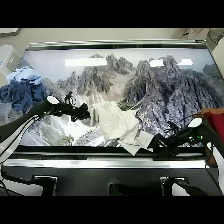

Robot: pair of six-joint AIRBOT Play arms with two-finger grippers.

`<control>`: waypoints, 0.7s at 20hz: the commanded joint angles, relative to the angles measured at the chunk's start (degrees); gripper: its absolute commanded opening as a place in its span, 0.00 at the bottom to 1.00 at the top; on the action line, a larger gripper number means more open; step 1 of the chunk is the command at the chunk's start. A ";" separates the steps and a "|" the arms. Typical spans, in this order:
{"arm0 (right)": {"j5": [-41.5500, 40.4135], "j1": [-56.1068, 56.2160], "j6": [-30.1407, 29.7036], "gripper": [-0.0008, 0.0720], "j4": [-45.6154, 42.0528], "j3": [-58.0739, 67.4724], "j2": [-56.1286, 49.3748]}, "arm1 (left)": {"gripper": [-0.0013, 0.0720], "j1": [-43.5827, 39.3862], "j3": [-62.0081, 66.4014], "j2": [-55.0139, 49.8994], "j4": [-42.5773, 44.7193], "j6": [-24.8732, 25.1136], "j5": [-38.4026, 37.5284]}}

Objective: Fold the clothes and pants, and hang the long-sleeved shirts on hangers.

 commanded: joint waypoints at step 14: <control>-12.48 -0.02 1.25 0.08 -6.34 46.77 8.33 | 0.05 8.59 21.20 30.12 -1.11 17.94 0.13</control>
